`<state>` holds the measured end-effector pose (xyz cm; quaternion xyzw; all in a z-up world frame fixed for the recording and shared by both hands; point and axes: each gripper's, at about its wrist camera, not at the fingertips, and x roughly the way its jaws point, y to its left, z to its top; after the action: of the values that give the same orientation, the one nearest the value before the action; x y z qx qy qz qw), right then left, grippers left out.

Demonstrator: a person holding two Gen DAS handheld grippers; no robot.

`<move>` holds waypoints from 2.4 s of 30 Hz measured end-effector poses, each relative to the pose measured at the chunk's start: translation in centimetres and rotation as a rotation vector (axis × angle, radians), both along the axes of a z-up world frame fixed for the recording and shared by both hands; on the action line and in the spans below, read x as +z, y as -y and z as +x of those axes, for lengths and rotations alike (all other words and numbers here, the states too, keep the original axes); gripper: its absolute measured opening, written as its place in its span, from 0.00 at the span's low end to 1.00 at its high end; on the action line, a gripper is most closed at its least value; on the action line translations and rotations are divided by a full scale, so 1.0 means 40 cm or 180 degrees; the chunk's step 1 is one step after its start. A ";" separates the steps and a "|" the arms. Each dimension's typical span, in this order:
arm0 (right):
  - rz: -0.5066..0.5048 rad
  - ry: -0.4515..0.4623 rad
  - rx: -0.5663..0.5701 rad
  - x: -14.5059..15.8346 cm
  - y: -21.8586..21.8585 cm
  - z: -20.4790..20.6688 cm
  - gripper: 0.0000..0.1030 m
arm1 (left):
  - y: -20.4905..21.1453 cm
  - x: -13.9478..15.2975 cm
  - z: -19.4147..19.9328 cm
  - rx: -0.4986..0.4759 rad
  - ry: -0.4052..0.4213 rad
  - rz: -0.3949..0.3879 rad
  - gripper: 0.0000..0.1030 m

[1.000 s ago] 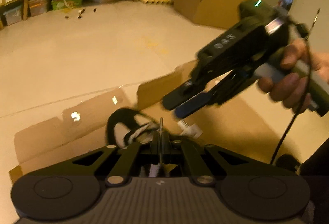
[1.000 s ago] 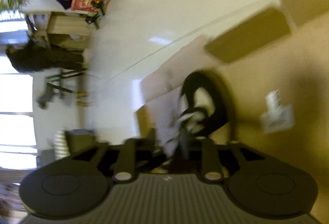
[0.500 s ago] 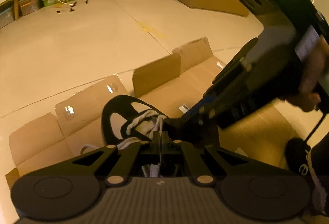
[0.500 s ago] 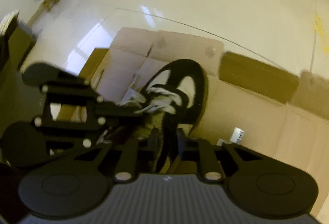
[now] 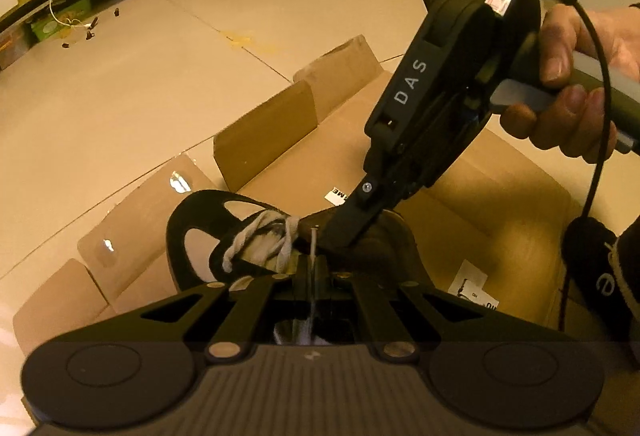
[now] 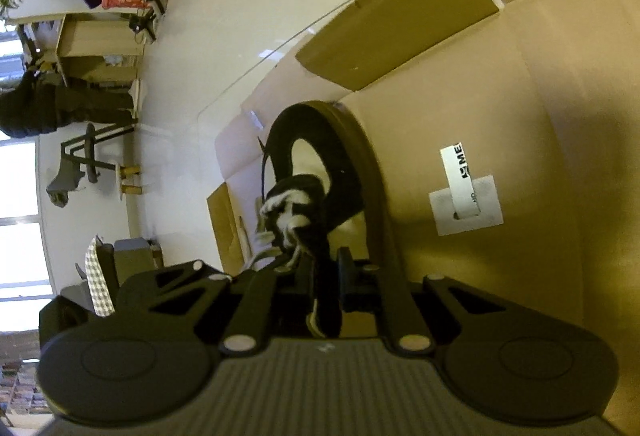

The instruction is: Lace up shoes with both hands

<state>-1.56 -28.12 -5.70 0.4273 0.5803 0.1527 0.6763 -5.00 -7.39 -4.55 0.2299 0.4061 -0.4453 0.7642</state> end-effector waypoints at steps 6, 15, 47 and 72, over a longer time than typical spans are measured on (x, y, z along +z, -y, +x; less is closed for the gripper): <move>-0.0112 0.0093 0.0117 -0.009 -0.022 0.011 0.11 | 0.007 0.003 0.004 -0.0036 -0.0013 0.0076 0.01; -0.0272 0.0238 0.0289 0.009 -0.035 0.013 0.12 | 0.007 0.010 0.006 -0.0010 -0.0020 0.0029 0.00; 0.0106 0.0142 -0.0316 -0.027 -0.006 0.022 0.02 | 0.024 0.010 0.018 0.0057 -0.0074 -0.0029 0.06; -0.0296 0.0228 -0.0592 0.003 -0.014 0.003 0.25 | -0.043 0.094 -0.060 0.0642 -0.0139 0.0098 0.31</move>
<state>-1.44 -27.56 -5.58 0.4418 0.5200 0.0773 0.7269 -7.40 -5.66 -0.80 0.1898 0.4506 -0.3647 0.7924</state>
